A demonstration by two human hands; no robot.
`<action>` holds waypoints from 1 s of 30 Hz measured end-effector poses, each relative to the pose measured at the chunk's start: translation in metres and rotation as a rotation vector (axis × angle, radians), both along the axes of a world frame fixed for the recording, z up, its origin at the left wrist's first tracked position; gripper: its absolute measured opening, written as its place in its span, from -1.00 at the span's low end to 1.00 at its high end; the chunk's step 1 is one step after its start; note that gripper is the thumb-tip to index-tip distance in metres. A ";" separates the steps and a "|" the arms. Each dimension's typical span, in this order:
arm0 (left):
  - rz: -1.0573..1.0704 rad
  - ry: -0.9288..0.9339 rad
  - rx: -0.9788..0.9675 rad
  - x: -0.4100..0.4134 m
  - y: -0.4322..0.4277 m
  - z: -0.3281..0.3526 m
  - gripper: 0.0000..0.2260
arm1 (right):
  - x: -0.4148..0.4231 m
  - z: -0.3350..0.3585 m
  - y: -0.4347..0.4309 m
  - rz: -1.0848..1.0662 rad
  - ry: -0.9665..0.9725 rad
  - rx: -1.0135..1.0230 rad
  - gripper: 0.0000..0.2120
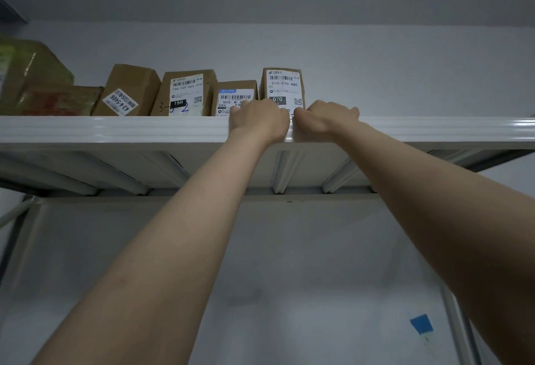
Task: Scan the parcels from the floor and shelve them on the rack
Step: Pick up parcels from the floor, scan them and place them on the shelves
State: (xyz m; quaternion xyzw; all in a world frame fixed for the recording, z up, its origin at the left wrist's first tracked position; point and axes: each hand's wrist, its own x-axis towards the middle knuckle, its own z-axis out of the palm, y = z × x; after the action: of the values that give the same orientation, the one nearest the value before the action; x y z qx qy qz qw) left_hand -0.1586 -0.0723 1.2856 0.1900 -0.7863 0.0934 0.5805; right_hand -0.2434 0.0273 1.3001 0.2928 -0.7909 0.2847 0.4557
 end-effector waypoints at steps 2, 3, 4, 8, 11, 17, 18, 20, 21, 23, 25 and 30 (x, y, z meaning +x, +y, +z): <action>0.070 0.060 -0.074 -0.004 -0.002 -0.007 -0.58 | -0.001 -0.001 0.001 0.009 0.011 0.010 -0.52; 0.084 0.099 -0.113 -0.006 -0.003 -0.011 -0.57 | -0.003 -0.003 0.002 0.024 0.038 0.009 -0.52; 0.074 0.139 -0.147 -0.008 -0.003 -0.016 -0.58 | -0.004 -0.006 0.003 0.046 0.082 -0.003 -0.50; -0.099 0.234 -0.311 -0.022 0.002 -0.041 -0.66 | 0.000 -0.039 0.011 0.206 0.401 -0.146 -0.53; -0.280 0.264 -0.401 -0.037 0.014 -0.077 -0.60 | -0.001 -0.082 0.027 0.237 0.552 -0.178 -0.55; -0.723 0.134 -0.257 -0.086 0.088 -0.201 -0.57 | -0.034 -0.206 0.111 0.059 0.327 -0.124 -0.59; -0.793 0.075 -0.216 -0.094 0.108 -0.227 -0.59 | -0.037 -0.233 0.131 0.016 0.275 -0.121 -0.58; -0.932 -0.072 -0.149 -0.104 0.153 -0.279 -0.60 | -0.037 -0.293 0.175 -0.071 0.167 -0.140 -0.56; -0.989 -0.164 -0.131 -0.107 0.176 -0.306 -0.59 | -0.035 -0.326 0.197 -0.109 0.108 -0.170 -0.57; -1.079 -0.347 -0.130 -0.108 0.225 -0.365 -0.57 | -0.026 -0.400 0.243 -0.204 -0.019 -0.260 -0.58; -1.171 -0.515 -0.144 -0.101 0.273 -0.425 -0.56 | -0.008 -0.473 0.287 -0.321 -0.140 -0.336 -0.58; -1.415 -0.946 -0.171 -0.045 0.382 -0.567 -0.53 | 0.085 -0.629 0.383 -0.656 -0.426 -0.471 -0.55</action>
State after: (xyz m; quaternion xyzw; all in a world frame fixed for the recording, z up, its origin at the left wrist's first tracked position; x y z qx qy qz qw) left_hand -0.2037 0.3099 0.7186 -0.4492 -0.8696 -0.1625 0.1252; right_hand -0.1587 0.4101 0.6712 -0.1499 -0.8316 0.3514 0.4032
